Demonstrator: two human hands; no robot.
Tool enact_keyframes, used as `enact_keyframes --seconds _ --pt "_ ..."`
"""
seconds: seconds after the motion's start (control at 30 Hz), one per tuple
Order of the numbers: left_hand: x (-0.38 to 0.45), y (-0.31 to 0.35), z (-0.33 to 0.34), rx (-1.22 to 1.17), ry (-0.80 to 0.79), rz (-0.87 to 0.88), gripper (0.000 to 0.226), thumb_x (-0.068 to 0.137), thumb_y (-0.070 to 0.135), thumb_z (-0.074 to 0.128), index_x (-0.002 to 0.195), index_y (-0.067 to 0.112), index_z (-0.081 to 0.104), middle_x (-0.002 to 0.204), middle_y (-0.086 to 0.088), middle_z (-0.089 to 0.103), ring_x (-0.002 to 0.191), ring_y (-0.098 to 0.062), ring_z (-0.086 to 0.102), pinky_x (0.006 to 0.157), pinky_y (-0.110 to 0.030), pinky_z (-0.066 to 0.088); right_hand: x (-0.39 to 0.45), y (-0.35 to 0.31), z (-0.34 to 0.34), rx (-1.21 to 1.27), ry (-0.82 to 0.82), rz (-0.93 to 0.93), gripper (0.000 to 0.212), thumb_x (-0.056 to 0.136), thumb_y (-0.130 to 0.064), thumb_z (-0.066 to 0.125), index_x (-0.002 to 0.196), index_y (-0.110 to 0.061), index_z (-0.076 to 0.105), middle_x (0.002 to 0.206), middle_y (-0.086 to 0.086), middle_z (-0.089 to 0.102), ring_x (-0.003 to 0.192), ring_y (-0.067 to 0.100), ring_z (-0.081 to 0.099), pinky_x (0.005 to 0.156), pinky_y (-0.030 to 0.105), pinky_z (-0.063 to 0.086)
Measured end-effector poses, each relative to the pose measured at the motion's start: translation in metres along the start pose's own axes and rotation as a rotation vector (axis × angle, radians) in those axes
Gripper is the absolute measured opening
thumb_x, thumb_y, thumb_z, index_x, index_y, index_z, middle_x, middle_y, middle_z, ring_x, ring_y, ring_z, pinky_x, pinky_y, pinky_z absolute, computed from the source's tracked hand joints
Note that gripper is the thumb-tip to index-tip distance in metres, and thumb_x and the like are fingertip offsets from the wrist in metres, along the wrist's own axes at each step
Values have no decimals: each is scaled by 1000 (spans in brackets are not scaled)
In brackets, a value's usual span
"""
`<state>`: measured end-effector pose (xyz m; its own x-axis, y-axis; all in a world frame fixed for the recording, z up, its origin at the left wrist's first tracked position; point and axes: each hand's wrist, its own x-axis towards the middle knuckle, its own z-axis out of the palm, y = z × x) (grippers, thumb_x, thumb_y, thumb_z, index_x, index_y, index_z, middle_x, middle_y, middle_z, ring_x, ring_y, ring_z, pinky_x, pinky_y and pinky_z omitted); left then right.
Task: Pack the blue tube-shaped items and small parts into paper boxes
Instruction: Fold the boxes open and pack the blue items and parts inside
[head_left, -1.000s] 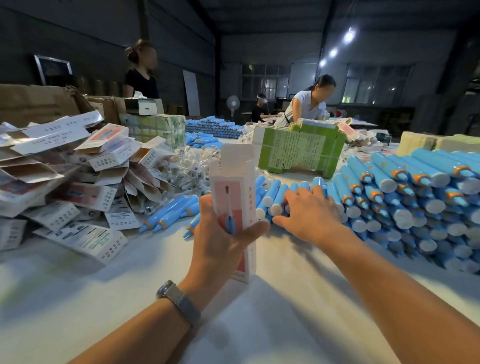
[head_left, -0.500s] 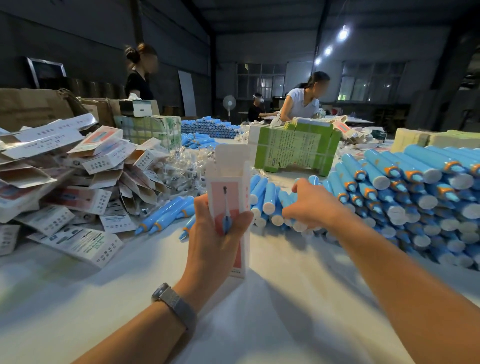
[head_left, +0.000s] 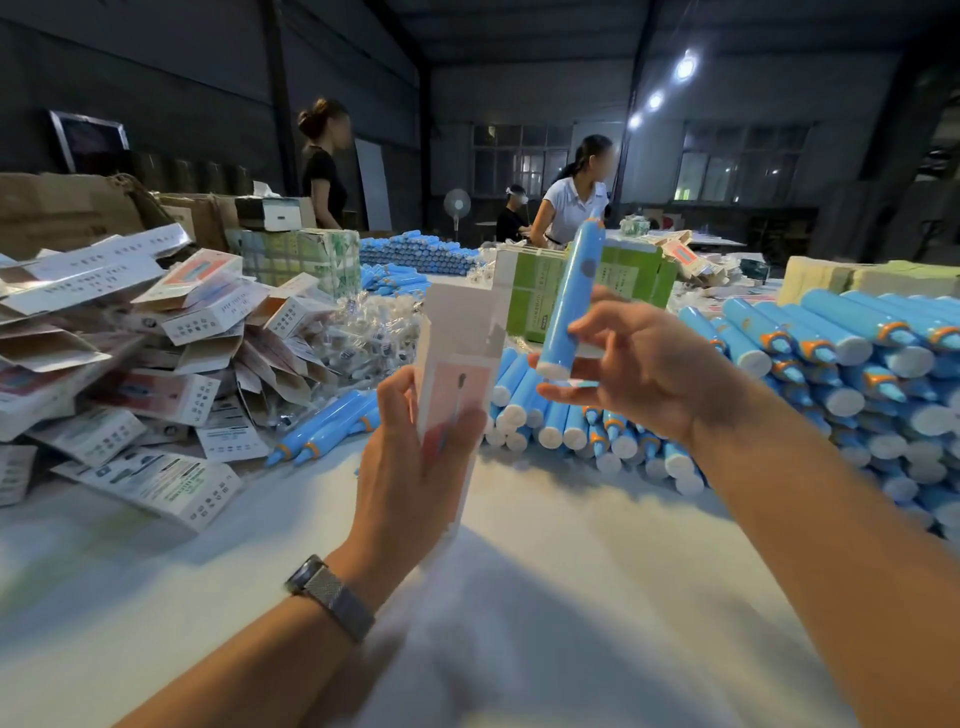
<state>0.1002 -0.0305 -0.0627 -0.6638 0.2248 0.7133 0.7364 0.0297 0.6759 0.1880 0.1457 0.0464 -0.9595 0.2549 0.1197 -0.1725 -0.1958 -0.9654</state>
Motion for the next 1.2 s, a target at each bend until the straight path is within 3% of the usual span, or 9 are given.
enact_keyframes --seconds 0.3,0.47,0.6,0.67,0.73,0.8,0.87,1.0,1.2 --pt "-3 4 -2 67 -46 101 47 82 61 52 115 31 37 97 3 67 77 -20 65 63 -45 54 -6 -13 32 20 189 -422 11 89 -10 56 100 -10 58 78 1 54 64 12 55 68 29 51" --pt "-4 5 -2 82 -48 107 47 80 61 54 114 33 37 95 3 68 77 -24 66 64 -47 55 -16 -13 41 -166 213 -662 70 75 -4 63 135 -27 36 100 10 63 74 20 69 62 37 58" --pt "-3 1 -1 96 -23 71 47 80 65 54 111 35 37 91 5 67 73 -22 65 62 -46 54 -18 -9 43 -400 213 -828 92 76 7 65 145 -32 19 122 18 52 76 26 69 60 43 61" --pt "-2 -1 0 100 -9 67 47 79 65 54 112 35 38 91 5 67 73 -21 65 62 -45 54 -16 -9 40 -533 215 -920 98 73 6 71 147 -28 16 129 2 51 83 24 66 67 45 61" --pt "-2 -2 0 93 -6 84 46 81 65 54 112 34 39 90 4 67 72 -20 65 61 -45 54 -15 -7 35 -674 207 -946 97 72 0 77 146 -24 20 106 -21 59 82 12 66 73 39 61" --pt "-2 -2 1 85 -2 96 45 82 64 54 112 33 40 89 4 67 72 -20 65 60 -45 54 -15 -2 31 -745 185 -878 94 71 -9 83 142 -26 24 91 -14 65 80 15 68 72 41 60" --pt "-2 -3 0 68 12 88 44 82 63 54 112 34 40 87 7 66 71 -15 64 59 -40 53 -15 4 29 -816 177 -827 86 71 -18 85 135 -30 30 91 -6 64 81 15 67 68 45 58" --pt "0 -4 0 28 22 103 40 85 58 55 112 33 40 87 17 64 72 -4 63 54 -18 46 -11 17 31 -843 201 -807 58 76 -30 77 121 -40 42 93 -21 62 83 10 64 73 46 55" --pt "2 -8 -1 30 35 99 40 86 57 59 112 33 40 89 16 64 72 -8 63 55 -25 48 -10 25 35 -760 235 -882 63 77 -24 77 122 -47 40 96 -14 66 86 11 65 75 43 55"
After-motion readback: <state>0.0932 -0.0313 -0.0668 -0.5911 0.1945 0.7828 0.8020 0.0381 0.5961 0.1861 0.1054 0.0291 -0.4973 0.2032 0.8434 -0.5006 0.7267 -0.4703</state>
